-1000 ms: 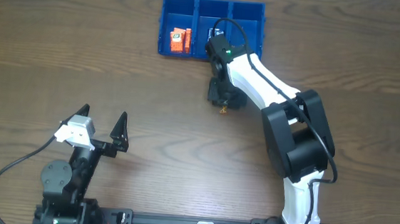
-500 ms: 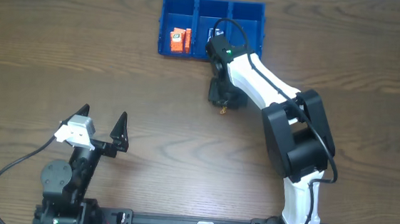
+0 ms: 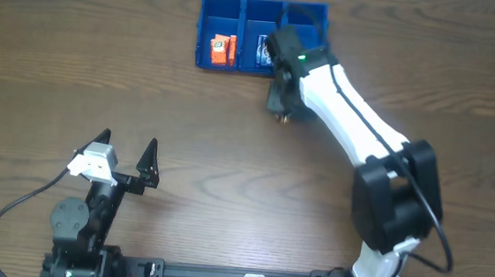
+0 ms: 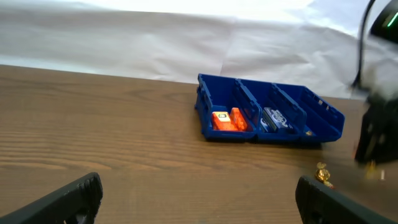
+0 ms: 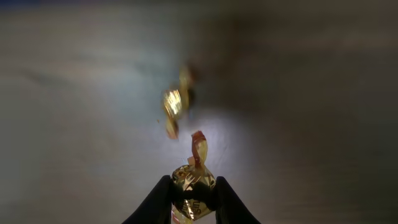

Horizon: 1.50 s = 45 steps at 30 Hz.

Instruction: Sort Candies Into Trays

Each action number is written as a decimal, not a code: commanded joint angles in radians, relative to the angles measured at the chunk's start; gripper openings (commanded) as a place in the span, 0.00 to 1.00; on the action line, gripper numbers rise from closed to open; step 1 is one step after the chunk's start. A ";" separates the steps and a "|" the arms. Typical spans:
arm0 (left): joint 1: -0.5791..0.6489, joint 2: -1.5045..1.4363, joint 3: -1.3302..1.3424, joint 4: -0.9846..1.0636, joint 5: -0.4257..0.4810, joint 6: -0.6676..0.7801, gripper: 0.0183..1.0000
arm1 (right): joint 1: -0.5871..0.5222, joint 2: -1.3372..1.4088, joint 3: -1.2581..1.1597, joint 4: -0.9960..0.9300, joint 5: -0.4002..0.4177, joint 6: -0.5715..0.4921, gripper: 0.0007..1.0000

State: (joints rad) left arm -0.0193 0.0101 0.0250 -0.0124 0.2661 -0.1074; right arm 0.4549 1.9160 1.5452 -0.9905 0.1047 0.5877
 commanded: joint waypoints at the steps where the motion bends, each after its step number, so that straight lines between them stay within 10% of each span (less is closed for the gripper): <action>1: 0.006 -0.006 -0.020 -0.036 0.039 -0.005 1.00 | -0.006 -0.042 0.163 0.067 0.246 -0.063 0.17; 12: 0.006 -0.006 -0.020 -0.036 0.039 -0.005 1.00 | -0.090 -0.006 0.192 0.393 0.286 -0.198 0.14; 32: 0.006 -0.006 -0.020 -0.036 0.039 -0.005 1.00 | -0.110 0.212 0.189 0.343 0.250 -0.192 0.13; 45: 0.006 -0.006 -0.021 -0.036 0.039 -0.005 1.00 | -0.107 0.228 0.189 0.313 0.233 -0.192 0.34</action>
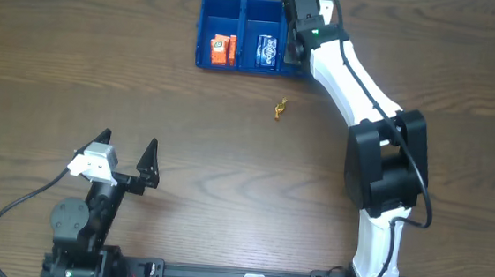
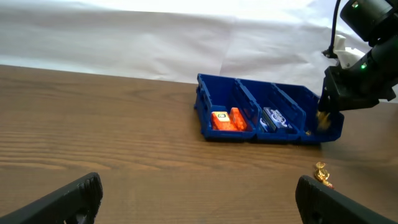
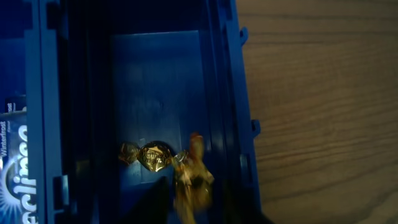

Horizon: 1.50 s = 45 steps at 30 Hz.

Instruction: Sort Candies Into Trays

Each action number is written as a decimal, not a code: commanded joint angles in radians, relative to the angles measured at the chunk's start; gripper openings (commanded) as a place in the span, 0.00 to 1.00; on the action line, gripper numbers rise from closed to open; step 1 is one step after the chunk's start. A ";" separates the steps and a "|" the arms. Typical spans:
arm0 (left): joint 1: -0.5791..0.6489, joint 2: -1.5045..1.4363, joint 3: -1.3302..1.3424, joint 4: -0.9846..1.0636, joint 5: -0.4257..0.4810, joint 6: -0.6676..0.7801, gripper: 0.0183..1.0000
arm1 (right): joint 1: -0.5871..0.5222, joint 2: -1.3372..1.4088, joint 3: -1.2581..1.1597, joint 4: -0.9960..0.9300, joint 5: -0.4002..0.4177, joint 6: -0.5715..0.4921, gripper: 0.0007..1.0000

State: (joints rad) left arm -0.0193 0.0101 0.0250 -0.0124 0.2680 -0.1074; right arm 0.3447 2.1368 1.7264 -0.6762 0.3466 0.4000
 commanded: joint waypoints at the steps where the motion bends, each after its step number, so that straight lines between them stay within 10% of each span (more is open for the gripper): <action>1: 0.006 -0.006 -0.021 -0.036 0.037 -0.005 1.00 | 0.003 0.006 0.008 0.000 -0.012 -0.005 0.34; 18: 0.006 -0.006 -0.020 -0.036 0.037 -0.005 1.00 | 0.048 -0.075 0.174 -0.176 -0.024 -0.005 0.32; 27: 0.006 -0.006 -0.020 -0.036 0.037 -0.005 1.00 | 0.083 -0.149 0.161 -0.456 -0.254 0.075 0.33; 45: 0.006 -0.006 -0.021 -0.036 0.037 -0.005 1.00 | 0.143 -0.126 -0.246 -0.129 -0.292 0.154 0.33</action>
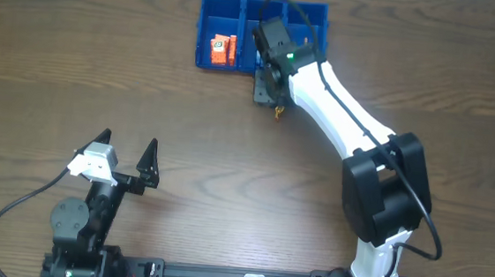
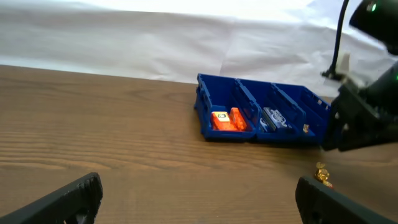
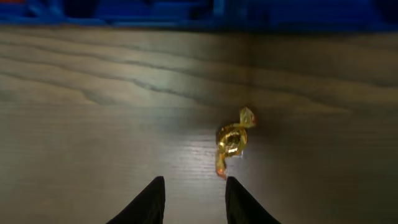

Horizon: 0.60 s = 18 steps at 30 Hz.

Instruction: Sort Candies Into Trays

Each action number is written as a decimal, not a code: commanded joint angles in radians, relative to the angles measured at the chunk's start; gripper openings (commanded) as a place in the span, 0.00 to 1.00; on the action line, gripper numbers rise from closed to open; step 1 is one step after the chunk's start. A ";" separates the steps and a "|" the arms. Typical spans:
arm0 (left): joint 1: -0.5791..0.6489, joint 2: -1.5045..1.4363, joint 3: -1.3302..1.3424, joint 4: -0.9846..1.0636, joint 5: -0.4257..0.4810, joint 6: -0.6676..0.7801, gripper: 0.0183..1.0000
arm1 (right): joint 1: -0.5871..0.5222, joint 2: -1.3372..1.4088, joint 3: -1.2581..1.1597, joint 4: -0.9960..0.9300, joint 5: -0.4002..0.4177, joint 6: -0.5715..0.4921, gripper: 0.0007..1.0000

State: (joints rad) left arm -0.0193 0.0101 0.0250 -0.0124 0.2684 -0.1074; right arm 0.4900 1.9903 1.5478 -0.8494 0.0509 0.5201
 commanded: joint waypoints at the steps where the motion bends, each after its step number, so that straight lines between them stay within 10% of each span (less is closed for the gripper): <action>1: 0.006 -0.006 -0.020 -0.036 0.036 -0.005 1.00 | -0.002 0.021 -0.079 0.052 0.010 0.036 0.33; 18: 0.006 -0.006 -0.021 -0.036 0.036 -0.005 1.00 | -0.019 0.091 -0.130 0.148 0.053 0.077 0.33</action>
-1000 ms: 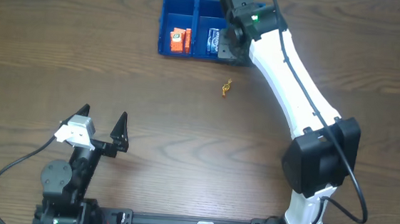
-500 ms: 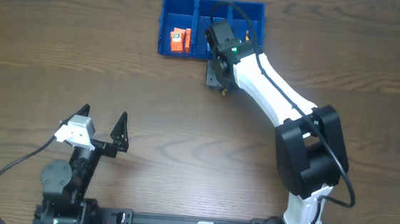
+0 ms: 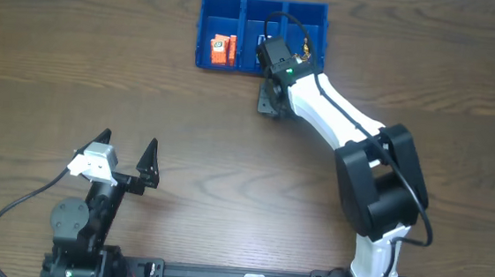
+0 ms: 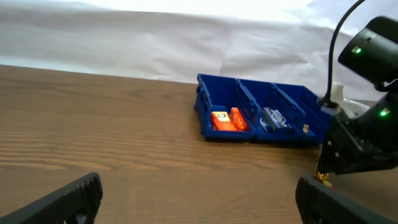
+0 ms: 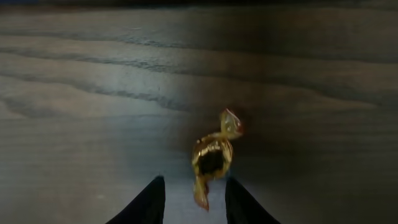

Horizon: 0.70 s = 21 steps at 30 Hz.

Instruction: Sort Candies Into Trays

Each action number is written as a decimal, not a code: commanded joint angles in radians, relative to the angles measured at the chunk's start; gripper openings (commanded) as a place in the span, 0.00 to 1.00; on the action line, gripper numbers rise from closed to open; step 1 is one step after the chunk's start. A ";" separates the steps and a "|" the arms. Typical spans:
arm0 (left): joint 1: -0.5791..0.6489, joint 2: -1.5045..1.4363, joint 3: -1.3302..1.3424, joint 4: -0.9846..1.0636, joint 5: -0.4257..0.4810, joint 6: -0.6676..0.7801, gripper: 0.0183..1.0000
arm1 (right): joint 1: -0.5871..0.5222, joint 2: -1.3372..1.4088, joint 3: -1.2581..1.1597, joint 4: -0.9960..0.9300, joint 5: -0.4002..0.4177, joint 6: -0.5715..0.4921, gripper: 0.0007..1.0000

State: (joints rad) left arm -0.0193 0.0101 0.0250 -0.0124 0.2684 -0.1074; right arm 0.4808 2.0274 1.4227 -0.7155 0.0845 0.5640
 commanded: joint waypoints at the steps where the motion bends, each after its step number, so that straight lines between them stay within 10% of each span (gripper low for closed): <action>1: 0.006 -0.006 -0.021 -0.036 0.036 -0.005 1.00 | -0.012 0.060 -0.005 0.019 0.019 0.035 0.33; 21: 0.006 -0.006 -0.021 -0.036 0.036 -0.005 1.00 | -0.022 0.063 -0.005 0.077 0.065 0.030 0.30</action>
State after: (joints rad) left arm -0.0193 0.0101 0.0250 -0.0124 0.2684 -0.1074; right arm 0.4751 2.0823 1.4197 -0.6510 0.1204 0.5858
